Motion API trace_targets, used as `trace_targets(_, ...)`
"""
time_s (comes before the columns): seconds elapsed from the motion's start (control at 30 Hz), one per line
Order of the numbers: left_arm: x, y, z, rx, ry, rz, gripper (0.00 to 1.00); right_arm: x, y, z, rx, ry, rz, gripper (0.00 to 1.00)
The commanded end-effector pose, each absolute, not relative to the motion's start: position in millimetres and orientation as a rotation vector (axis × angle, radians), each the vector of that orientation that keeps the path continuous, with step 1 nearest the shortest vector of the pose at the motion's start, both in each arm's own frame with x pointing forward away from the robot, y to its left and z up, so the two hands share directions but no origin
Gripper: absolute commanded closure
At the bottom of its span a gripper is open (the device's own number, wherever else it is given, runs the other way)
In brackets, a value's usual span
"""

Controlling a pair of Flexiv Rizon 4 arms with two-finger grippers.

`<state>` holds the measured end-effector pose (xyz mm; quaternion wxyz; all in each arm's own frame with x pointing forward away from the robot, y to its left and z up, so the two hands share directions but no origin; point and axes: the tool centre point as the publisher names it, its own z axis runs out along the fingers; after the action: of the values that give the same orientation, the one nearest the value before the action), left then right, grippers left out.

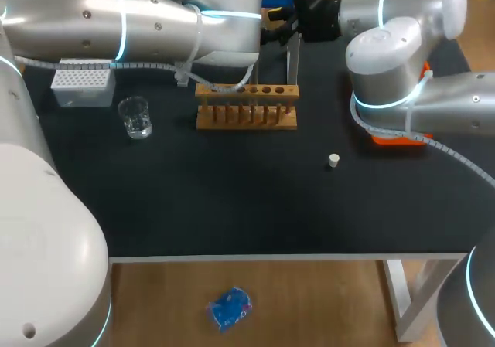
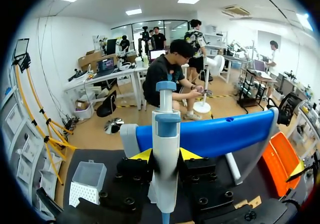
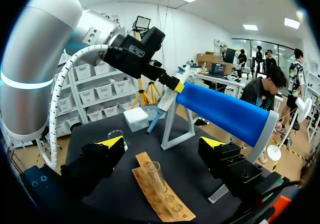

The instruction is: Invert the test tube, pick up the pipette, mount the tip to pipette, aspirate from beaker and dispense into the tube, eject the tip, return the pipette, and cap with the stopper.

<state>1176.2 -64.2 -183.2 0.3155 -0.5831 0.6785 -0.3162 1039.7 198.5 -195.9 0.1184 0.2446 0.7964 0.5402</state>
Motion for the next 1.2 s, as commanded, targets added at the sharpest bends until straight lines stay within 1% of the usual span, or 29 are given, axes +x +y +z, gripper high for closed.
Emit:
trace_targets(0.03, 1179.9, -65.6, -185.4, -1.544, 1.789, -0.821, 1.00, 1039.7, 198.2, -195.7, 0.715, 2.331, 1.580, 0.00)
trace_targets(1.2, 1179.0, -68.6, -204.3, -1.574, 1.810, -0.781, 1.00, 1039.7, 198.2, -195.7, 0.715, 2.331, 1.580, 0.00)
